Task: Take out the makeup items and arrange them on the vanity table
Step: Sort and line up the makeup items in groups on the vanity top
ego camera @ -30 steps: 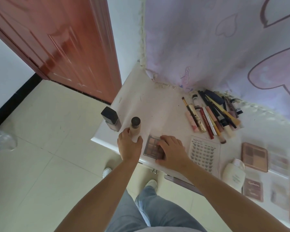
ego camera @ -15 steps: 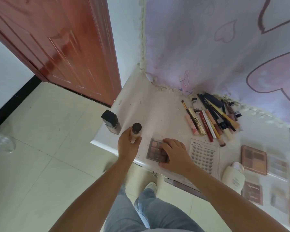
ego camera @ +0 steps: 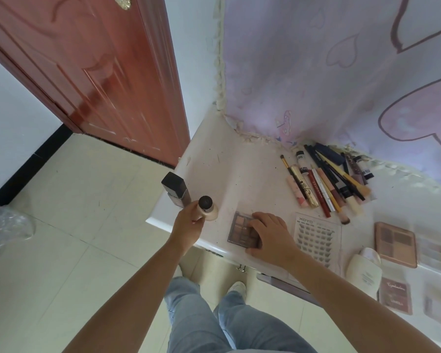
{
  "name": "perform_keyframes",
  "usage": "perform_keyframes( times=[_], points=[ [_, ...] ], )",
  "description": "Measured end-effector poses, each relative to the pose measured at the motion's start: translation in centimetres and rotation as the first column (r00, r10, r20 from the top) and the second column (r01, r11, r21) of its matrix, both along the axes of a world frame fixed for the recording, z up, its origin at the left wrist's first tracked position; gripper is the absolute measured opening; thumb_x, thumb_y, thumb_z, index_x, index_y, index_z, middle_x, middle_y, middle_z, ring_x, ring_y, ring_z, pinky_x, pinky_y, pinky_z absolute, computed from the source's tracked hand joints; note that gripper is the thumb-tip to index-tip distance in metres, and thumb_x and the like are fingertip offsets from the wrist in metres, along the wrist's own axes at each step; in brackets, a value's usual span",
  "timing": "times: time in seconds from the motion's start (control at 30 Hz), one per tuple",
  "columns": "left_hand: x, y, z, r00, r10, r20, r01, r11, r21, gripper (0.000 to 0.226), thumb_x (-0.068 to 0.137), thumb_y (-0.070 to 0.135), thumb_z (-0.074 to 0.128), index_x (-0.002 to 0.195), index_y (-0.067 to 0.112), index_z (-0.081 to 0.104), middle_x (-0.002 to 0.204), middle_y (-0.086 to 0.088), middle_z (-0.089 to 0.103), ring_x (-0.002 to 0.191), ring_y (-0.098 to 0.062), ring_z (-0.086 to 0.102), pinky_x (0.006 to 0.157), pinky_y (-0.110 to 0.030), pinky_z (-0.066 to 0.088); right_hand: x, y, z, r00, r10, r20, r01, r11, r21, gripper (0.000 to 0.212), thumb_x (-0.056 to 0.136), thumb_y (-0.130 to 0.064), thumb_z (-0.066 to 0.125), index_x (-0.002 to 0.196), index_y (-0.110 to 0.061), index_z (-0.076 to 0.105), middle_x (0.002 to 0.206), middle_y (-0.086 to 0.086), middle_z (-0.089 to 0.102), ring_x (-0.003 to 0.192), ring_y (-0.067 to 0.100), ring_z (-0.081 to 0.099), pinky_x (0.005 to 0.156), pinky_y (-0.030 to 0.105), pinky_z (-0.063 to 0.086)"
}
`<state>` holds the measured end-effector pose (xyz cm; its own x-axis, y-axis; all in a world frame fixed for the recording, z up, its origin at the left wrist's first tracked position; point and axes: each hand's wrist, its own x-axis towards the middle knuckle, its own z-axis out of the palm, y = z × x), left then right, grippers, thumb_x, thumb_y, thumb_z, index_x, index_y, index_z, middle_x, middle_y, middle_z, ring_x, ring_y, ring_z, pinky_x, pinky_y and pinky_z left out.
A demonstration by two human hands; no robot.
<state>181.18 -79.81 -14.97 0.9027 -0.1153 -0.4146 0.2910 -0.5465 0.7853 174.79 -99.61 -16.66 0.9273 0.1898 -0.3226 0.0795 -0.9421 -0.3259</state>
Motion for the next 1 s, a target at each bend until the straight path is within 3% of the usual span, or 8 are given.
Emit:
perform_keyframes(
  times=[0.1,0.23,0.53,0.67,0.73,0.8,0.87,1.0],
  points=[
    [-0.8,-0.1,-0.5,0.993,0.098,0.061,-0.101,0.993,0.054,0.021,0.087,0.0,0.047,0.104,0.005,0.058,0.097,-0.016,0.064,0.085,-0.032,0.055,0.075,-0.037,0.045,0.4,0.5,0.0,1.0,-0.006,0.01,0.005,1.0,0.007,0.063,0.075,-0.042,0.06,0.13,-0.018,0.041,0.144,0.0,0.03,0.132,0.014,0.025,0.107,0.024,0.012],
    [-1.8,-0.2,-1.0,0.959,0.278,0.061,-0.282,0.956,0.076,0.023,0.089,0.008,0.047,0.107,0.004,0.061,0.105,-0.01,0.066,0.083,-0.015,0.051,0.077,-0.023,0.037,1.5,1.9,0.2,0.999,0.033,0.014,-0.034,0.999,0.036,0.06,0.076,-0.039,0.06,0.129,-0.018,0.042,0.144,0.002,0.03,0.131,0.016,0.025,0.107,0.027,0.013],
    [-2.1,0.3,-0.8,0.945,0.328,0.009,-0.328,0.944,-0.029,0.031,0.09,0.005,0.046,0.12,0.005,0.056,0.12,-0.008,0.061,0.109,-0.02,0.054,0.09,-0.021,0.037,2.7,3.9,0.4,0.997,0.053,0.051,-0.057,0.996,0.07,0.051,0.075,-0.031,0.059,0.123,-0.015,0.049,0.14,0.004,0.037,0.128,0.018,0.031,0.105,0.027,0.016],
    [-2.7,0.6,-1.1,0.951,0.309,0.012,-0.308,0.951,-0.015,0.029,0.089,0.003,0.046,0.116,0.002,0.058,0.105,0.0,0.065,0.098,-0.019,0.055,0.081,-0.019,0.04,2.4,3.6,0.7,0.999,0.04,0.034,-0.043,0.995,0.086,0.052,0.075,-0.031,0.06,0.123,-0.016,0.049,0.139,0.005,0.038,0.127,0.019,0.032,0.105,0.028,0.017],
    [-3.3,0.7,-1.2,0.956,0.295,0.005,-0.295,0.956,0.003,0.029,0.088,0.002,0.048,0.115,0.003,0.057,0.112,-0.005,0.064,0.097,-0.017,0.055,0.085,-0.02,0.039,2.0,2.9,1.0,1.0,0.027,0.011,-0.027,0.995,0.094,0.053,0.074,-0.031,0.062,0.123,-0.015,0.049,0.138,0.006,0.038,0.126,0.02,0.033,0.104,0.026,0.021],
    [-3.9,0.7,-1.3,0.978,0.196,-0.064,-0.199,0.979,-0.045,0.033,0.085,0.001,0.055,0.118,0.005,0.055,0.118,-0.01,0.061,0.094,-0.012,0.053,0.085,-0.02,0.04,1.3,2.1,1.6,0.999,-0.02,-0.028,0.024,0.988,0.151,0.055,0.074,-0.029,0.066,0.123,-0.012,0.05,0.137,0.008,0.04,0.126,0.022,0.034,0.101,0.021,0.023],
    [-4.3,0.4,-1.1,0.983,-0.031,-0.179,-0.005,0.98,-0.198,0.053,0.079,-0.001,0.064,0.128,0.008,0.044,0.124,-0.008,0.054,0.101,-0.01,0.05,0.082,-0.019,0.042,0.8,1.4,2.5,0.996,-0.038,-0.079,0.055,0.974,0.219,0.057,0.072,-0.027,0.071,0.123,-0.01,0.051,0.136,0.009,0.041,0.126,0.023,0.035,0.099,0.017,0.021],
    [-3.5,-0.4,0.2,0.902,-0.333,-0.275,0.182,0.871,-0.457,0.088,0.072,-0.002,0.072,0.14,0.017,0.02,0.123,0.014,0.04,0.113,-0.006,0.043,0.079,-0.01,0.047,0.2,0.2,4.8,0.986,0.032,-0.164,0.015,0.962,0.273,0.058,0.073,-0.03,0.073,0.125,-0.015,0.051,0.138,0.004,0.04,0.125,0.016,0.034,0.093,0.01,0.018]
  ],
)
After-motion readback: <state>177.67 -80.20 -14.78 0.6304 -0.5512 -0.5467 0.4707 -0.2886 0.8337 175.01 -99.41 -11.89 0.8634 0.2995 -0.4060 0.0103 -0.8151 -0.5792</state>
